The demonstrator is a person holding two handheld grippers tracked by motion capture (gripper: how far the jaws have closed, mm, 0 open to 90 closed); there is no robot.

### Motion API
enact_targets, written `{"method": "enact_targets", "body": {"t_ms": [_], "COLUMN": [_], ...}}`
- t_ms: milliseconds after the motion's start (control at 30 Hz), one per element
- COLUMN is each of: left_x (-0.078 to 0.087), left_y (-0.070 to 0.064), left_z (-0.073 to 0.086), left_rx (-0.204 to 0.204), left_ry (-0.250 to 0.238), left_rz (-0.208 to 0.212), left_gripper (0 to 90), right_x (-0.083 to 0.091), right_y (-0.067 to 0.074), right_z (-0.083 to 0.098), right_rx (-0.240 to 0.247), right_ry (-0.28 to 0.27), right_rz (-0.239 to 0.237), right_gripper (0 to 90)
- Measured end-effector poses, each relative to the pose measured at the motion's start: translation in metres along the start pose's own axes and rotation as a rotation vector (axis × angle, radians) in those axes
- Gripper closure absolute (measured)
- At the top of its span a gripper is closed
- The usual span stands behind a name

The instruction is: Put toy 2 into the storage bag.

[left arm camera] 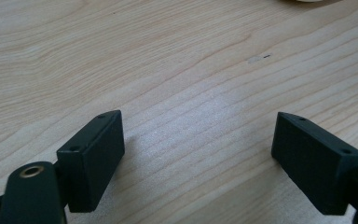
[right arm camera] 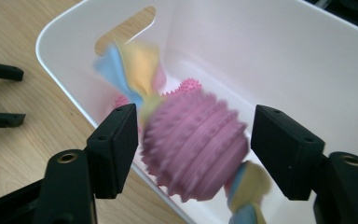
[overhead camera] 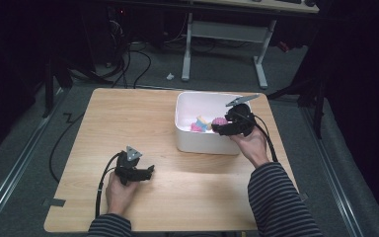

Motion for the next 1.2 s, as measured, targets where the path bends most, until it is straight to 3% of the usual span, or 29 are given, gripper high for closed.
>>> {"method": "enact_targets", "body": {"t_ms": [267, 367, 533, 800, 1033, 1200], "left_x": [0.0, 0.0, 0.0, 0.0, 0.0, 0.0], "left_y": [0.0, 0.0, 0.0, 0.0, 0.0, 0.0], "left_z": [0.0, 0.0, 0.0, 0.0, 0.0, 0.0], "left_rx": [0.001, 0.0, 0.0, 0.0, 0.0, 0.001], "left_ry": [0.001, 0.001, 0.001, 0.001, 0.002, 0.002], "left_rz": [-0.004, -0.005, -0.006, -0.006, -0.006, -0.006], "left_gripper": [16.6, 16.5, 16.5, 16.5, 16.5, 16.5], "right_x": [0.018, 0.027, 0.043, 0.069, 0.087, 0.091], "right_y": [0.005, 0.008, 0.014, 0.015, 0.011, 0.01], "right_z": [0.003, 0.014, 0.036, 0.057, 0.074, 0.086], "right_rx": [0.001, -0.014, 0.001, -0.025, -0.066, -0.067], "right_ry": [-0.052, -0.08, -0.106, -0.157, -0.179, -0.171], "right_rz": [0.028, 0.031, 0.035, 0.033, 0.047, 0.068], "right_gripper": [31.6, 33.4, 35.6, 36.6, 37.1, 37.2]}}
Point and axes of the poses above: each handheld gripper's, and its own axes: x roughly backward along the jaws, z roughly out of its underside, y roughly to its left, the point moved 3 cm from there along -x, roughly forward along the jaws, and after that the axes turned 8 degrees about -z, right-handed, at the moved point
